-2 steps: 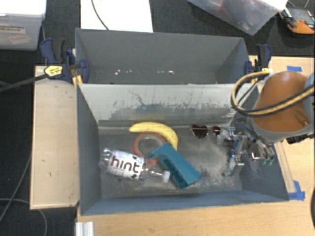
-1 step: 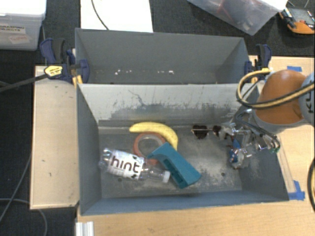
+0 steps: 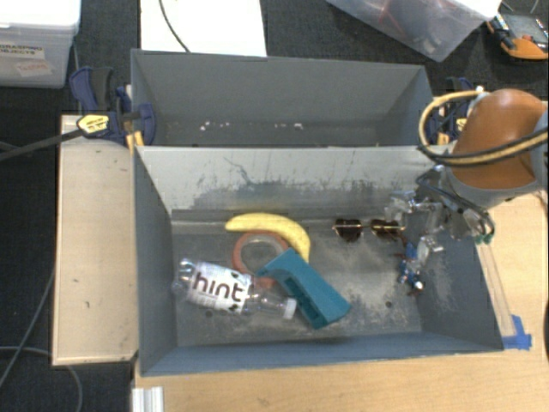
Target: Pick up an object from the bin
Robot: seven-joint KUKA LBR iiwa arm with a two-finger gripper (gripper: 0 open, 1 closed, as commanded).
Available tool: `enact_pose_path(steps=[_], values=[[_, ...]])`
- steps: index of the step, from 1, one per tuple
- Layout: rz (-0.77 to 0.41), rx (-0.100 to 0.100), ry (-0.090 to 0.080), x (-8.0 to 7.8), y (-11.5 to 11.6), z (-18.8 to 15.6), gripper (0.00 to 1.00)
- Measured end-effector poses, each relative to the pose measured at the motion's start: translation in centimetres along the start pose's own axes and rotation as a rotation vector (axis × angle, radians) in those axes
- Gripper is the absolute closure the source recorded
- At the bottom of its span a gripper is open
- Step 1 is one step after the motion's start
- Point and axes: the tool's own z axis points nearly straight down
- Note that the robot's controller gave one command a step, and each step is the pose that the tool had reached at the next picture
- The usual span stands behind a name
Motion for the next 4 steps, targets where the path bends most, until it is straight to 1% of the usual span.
enact_pose_path(steps=[1,2,3,4], values=[[-0.662,-0.012,0.007,1.7,-0.8,2.1,0.00],[-0.813,-0.008,-0.004,0.4,0.5,5.0,0.00],[-1.318,-0.023,-0.018,0.6,-0.2,4.8,1.00],[-1.317,-0.024,-0.018,0.6,-0.1,4.8,1.00]])
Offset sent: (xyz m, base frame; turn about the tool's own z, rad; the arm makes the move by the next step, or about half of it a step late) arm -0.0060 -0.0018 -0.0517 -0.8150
